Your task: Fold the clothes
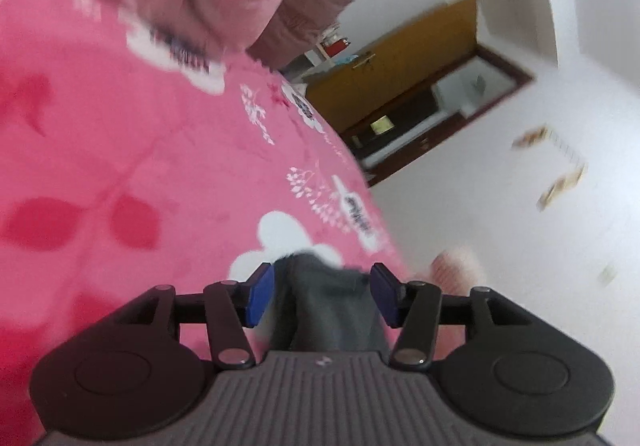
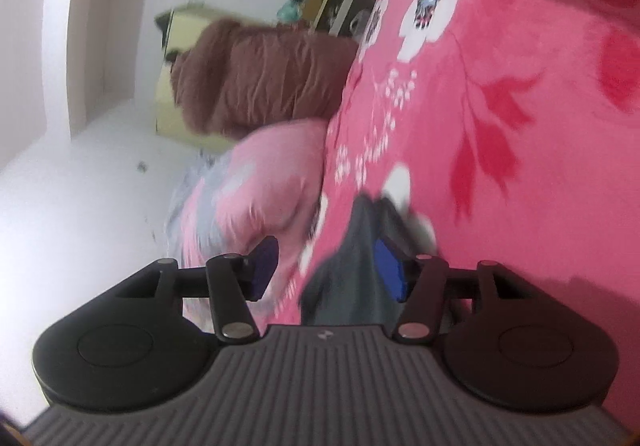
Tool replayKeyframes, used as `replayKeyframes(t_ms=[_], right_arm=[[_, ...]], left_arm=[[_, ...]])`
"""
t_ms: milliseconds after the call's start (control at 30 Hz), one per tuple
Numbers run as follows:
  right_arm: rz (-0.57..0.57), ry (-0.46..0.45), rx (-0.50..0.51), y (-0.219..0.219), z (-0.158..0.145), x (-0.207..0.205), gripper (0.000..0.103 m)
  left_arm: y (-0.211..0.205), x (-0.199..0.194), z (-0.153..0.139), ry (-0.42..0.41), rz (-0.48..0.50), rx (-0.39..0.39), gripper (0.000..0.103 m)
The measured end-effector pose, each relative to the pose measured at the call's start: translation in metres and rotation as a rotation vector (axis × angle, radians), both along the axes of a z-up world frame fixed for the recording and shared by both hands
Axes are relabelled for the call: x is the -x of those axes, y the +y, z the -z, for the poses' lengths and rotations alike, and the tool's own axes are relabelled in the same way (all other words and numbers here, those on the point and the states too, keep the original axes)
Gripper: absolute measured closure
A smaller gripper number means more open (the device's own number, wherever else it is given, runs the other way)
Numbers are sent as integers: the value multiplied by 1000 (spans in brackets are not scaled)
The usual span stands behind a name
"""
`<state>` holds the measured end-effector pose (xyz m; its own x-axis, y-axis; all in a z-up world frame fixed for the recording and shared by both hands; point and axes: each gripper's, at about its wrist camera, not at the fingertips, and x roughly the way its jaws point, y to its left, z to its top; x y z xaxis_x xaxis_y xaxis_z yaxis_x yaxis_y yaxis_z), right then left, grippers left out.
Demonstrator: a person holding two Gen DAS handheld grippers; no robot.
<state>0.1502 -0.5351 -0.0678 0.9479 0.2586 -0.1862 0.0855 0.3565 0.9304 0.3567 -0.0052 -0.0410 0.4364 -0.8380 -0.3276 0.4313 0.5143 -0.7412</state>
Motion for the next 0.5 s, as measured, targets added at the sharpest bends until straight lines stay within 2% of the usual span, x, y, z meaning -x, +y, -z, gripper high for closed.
replayKeyframes(t_ms=[100, 200, 267, 367, 500], right_arm=[[-30, 24, 43, 21, -1, 37, 48], [-59, 48, 87, 41, -3, 74, 48], [-83, 56, 122, 59, -1, 91, 48], [-171, 63, 192, 97, -1, 92, 48], [-307, 53, 381, 152, -24, 59, 49]], left_arm=[[2, 63, -15, -128, 6, -166, 49], [-15, 128, -18, -321, 34, -357, 49], [-31, 163, -15, -428, 56, -453, 49], [-53, 189, -7, -508, 101, -516, 50], [-68, 197, 7, -573, 133, -577, 50]])
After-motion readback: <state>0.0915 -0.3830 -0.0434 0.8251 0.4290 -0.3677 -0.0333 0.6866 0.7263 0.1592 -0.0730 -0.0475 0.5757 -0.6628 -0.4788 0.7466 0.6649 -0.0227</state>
